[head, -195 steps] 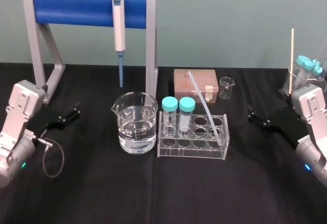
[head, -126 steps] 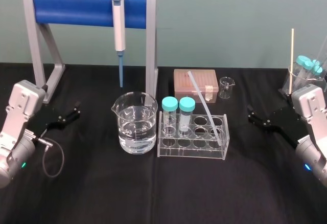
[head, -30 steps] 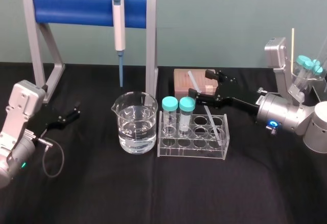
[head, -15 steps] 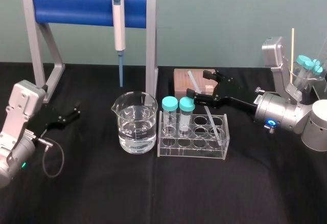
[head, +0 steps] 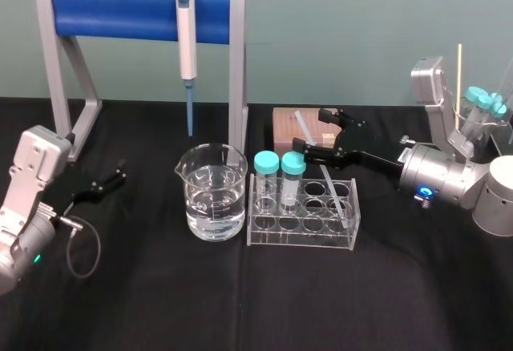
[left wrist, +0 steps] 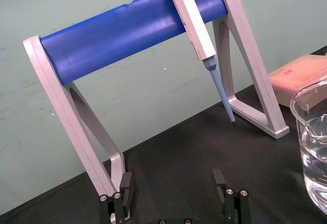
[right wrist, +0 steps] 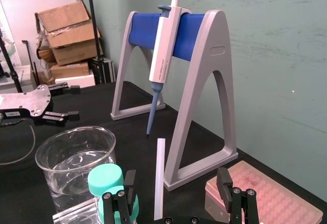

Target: Pick up the stirring rod with one hand, then place it down.

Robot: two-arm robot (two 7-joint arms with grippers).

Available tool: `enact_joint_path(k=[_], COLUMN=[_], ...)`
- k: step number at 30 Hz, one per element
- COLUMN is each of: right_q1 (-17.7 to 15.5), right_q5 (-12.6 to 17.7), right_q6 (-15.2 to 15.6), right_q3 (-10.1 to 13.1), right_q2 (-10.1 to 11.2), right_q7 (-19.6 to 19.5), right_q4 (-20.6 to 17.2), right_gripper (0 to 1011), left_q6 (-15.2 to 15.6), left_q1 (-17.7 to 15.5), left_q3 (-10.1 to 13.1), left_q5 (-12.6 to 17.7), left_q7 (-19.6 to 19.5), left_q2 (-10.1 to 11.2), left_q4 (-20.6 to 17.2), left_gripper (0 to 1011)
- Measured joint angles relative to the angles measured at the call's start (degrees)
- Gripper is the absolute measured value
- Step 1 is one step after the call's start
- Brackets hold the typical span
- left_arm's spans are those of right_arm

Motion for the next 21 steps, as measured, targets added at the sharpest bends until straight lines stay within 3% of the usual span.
enact_joint_path(k=[10,21], right_q1=[0.0,0.0], right_q5=[0.0,0.0], right_q6=[0.0,0.0], right_q3=[0.0,0.0], right_q2=[0.0,0.0], right_q7=[0.0,-0.1], right_q4=[0.0,0.0], right_gripper=[1000,747], left_q6=[0.0,0.0], left_q1=[0.0,0.0], left_q3=[0.0,0.0], left_q5=[0.0,0.0], left_q7=[0.0,0.0], left_q2=[0.0,0.0], left_q4=[0.0,0.0], left_gripper=[1000,1000])
